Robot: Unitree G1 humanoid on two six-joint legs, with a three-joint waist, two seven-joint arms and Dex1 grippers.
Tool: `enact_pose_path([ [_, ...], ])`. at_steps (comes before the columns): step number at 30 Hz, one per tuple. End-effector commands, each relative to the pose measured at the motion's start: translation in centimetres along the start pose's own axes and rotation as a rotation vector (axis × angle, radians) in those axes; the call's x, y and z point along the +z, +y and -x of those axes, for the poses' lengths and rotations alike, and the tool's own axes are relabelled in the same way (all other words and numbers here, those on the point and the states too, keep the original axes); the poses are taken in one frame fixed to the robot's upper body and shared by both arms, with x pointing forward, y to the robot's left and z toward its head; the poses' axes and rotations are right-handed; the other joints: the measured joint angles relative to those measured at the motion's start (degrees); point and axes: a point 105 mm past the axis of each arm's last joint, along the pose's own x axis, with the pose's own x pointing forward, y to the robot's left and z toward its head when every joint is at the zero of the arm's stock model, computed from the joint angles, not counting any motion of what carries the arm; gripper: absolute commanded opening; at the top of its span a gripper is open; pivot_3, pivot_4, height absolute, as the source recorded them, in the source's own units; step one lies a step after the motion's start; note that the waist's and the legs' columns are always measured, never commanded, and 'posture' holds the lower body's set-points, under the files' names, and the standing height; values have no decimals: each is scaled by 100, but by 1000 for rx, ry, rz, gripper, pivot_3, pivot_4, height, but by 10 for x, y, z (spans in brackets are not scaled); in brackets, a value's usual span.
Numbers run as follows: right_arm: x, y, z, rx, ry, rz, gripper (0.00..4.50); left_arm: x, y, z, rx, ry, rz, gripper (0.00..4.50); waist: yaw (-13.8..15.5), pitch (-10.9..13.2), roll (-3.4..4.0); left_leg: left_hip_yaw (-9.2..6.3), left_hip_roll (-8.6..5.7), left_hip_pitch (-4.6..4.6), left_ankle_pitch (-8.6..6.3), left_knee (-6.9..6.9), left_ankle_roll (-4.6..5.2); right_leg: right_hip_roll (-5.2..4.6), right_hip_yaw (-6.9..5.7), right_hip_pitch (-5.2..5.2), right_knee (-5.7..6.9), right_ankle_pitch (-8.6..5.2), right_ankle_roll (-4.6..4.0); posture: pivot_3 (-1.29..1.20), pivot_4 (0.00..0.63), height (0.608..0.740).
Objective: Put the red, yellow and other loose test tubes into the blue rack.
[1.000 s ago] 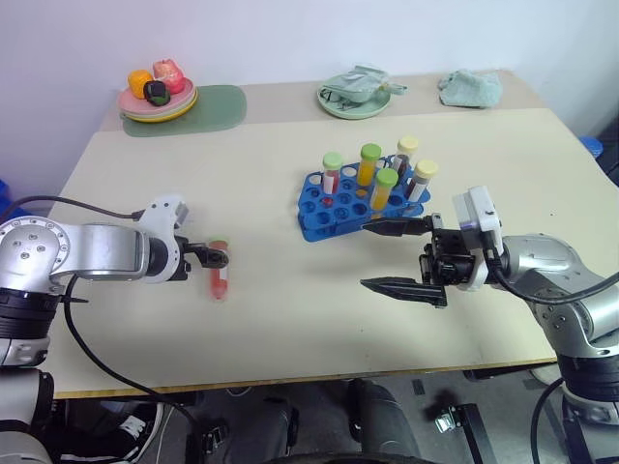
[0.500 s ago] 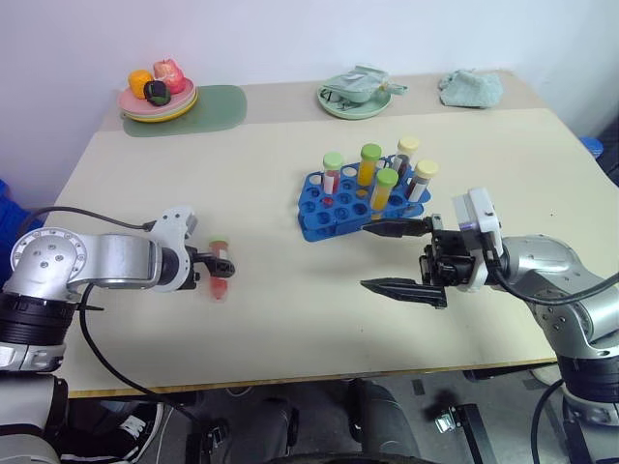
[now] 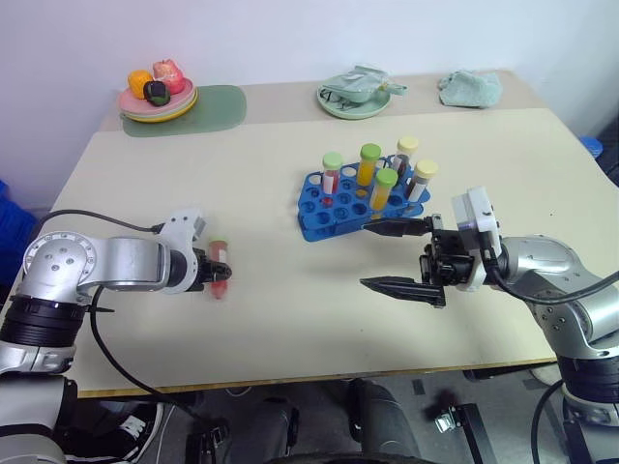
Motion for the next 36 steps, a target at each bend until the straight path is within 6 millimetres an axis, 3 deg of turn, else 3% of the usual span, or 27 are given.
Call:
enact_pose_path([
  [1,7,5,-3,18,-6,42,4500,3,-1,3,1,-27,7,2299,0,0,0,0,0,0,0,0,0,0,0,0,0,0,0,0,150,740],
  [7,6,5,-4,16,-7,46,4500,2,1,2,15,-35,26,2299,5,0,0,0,0,2,0,0,0,0,0,2,0,0,0,0,150,740],
  [12,6,5,-4,13,-5,51,4500,2,-1,2,13,-42,33,777,11,0,0,0,0,8,0,0,0,0,0,8,0,0,0,0,150,740],
  [16,7,6,-3,12,-5,52,4500,4,2,6,33,-63,27,774,5,0,0,0,0,9,0,0,0,0,0,9,-1,0,0,0,150,740],
  [21,7,5,-1,-8,-10,58,4500,22,9,31,116,-173,-17,774,-2,0,-1,0,2,9,0,-1,0,1,0,8,-1,0,0,0,150,740],
  [27,9,3,-3,-33,-30,66,4500,43,12,53,191,-477,-113,774,4,-1,2,4,0,12,0,-5,0,1,3,11,-4,0,0,0,150,740],
  [33,14,-3,-6,-74,-61,77,4500,53,-9,63,55,-858,-283,774,12,0,1,11,5,13,0,-11,0,2,2,14,-13,-1,-1,0,150,740],
  [36,17,-5,-9,-95,-81,83,4500,61,-13,69,100,-1042,-366,774,43,0,1,11,5,12,0,-8,0,1,1,19,-16,-1,-1,0,150,740],
])
